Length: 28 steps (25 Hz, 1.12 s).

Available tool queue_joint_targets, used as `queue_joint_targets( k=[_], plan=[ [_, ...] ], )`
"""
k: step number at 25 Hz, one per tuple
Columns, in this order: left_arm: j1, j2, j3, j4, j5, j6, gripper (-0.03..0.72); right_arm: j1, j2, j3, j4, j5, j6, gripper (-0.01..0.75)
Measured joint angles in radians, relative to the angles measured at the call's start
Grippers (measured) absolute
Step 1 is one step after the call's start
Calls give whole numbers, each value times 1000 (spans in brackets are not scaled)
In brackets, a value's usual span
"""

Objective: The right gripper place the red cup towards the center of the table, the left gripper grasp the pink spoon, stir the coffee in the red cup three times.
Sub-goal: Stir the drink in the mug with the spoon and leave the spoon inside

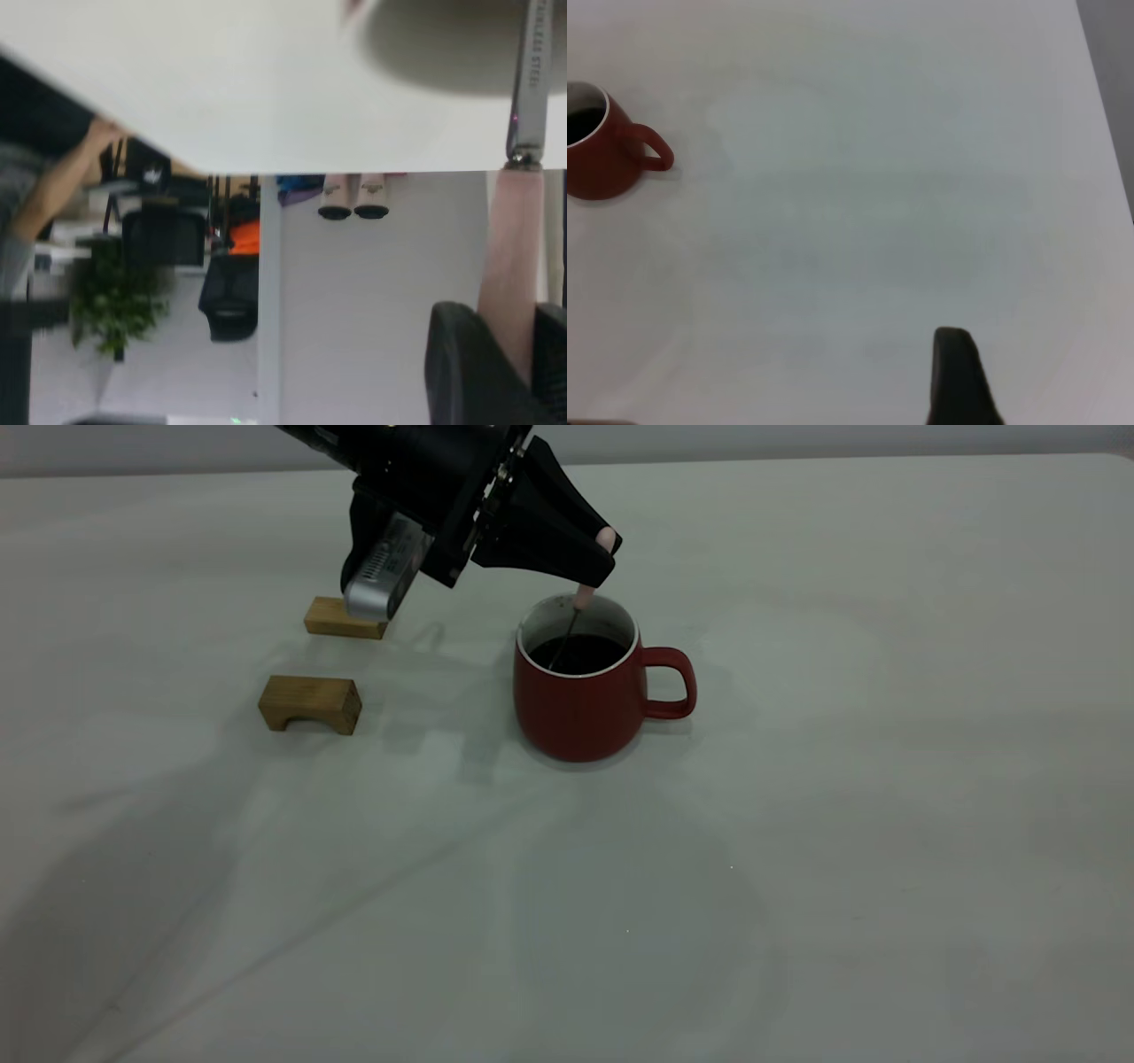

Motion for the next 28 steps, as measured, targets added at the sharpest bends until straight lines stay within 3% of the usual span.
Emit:
queue_joint_targets(
  k=[5,10,16,21,24,28],
  plan=[
    [-4,37,-1,-102,62,55,177,0,0,0,0,0,0,511],
    [-4,38,-4,-67,138,-64,177,0,0,0,0,0,0,511],
    [16,12,-8,48,59,-71,177,0,0,0,0,0,0,511],
    [17,16,-9,-23,-13,113,177,0,0,0,0,0,0,511],
    [11,31,-9,-97,40,135,177,0,0,0,0,0,1,511],
    [5,39,-9,-79,136,11,177,0,0,0,0,0,1,511]
  ],
)
